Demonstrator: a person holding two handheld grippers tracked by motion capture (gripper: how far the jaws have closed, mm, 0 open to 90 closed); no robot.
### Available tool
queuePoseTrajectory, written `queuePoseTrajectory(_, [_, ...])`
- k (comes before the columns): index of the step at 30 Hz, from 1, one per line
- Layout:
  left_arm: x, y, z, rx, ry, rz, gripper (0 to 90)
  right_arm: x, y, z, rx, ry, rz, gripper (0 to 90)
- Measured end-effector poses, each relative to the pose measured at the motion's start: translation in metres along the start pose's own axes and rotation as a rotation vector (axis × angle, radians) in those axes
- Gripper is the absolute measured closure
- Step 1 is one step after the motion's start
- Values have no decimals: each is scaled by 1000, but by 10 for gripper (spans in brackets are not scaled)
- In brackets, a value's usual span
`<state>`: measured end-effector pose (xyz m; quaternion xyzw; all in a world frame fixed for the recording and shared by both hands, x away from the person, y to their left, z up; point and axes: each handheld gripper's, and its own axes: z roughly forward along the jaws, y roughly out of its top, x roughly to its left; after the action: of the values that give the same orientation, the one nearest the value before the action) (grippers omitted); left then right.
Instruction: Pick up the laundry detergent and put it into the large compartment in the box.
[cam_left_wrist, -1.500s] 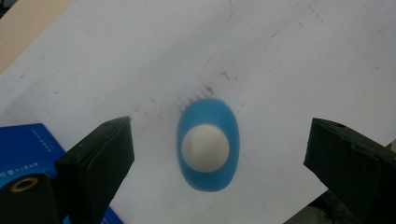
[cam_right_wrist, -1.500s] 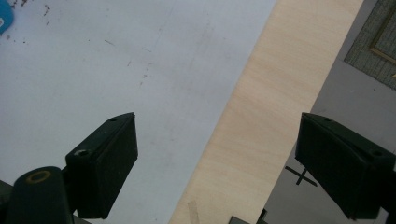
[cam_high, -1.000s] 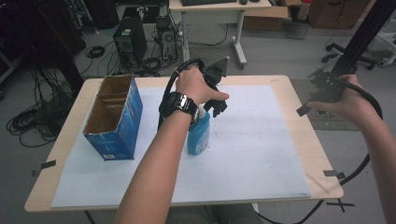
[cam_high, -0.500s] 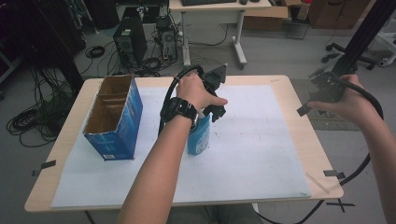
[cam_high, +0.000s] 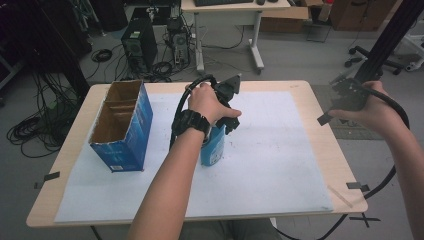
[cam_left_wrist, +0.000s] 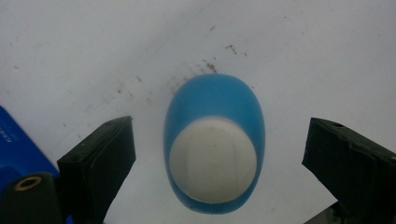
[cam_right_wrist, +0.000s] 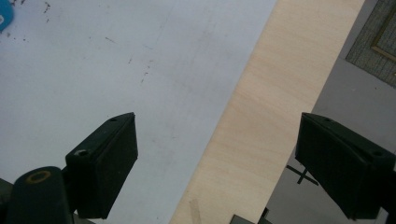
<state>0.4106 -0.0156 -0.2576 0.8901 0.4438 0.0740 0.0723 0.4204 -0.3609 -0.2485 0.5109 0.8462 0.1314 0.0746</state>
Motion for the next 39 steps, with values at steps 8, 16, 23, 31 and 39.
queuePoseTrajectory(8, [-1, 1, 5, 17, 1, 9, 121, 0, 0, 0, -4, 7, 2, 131])
queuePoseTrajectory(16, [2, -2, 16, 23, -7, -7, 118, 0, -1, 2, 5, 0, 4, 130])
queuePoseTrajectory(23, [3, -3, 18, 25, 1, -15, 123, 1, 0, 2, 5, 7, 5, 130])
queuePoseTrajectory(31, [3, -3, 24, 34, 10, -26, 155, 2, -1, 4, 11, 7, 0, 130])
queuePoseTrajectory(39, [3, -2, 25, 55, 20, -34, 217, 3, 0, 4, 7, 11, -2, 130])
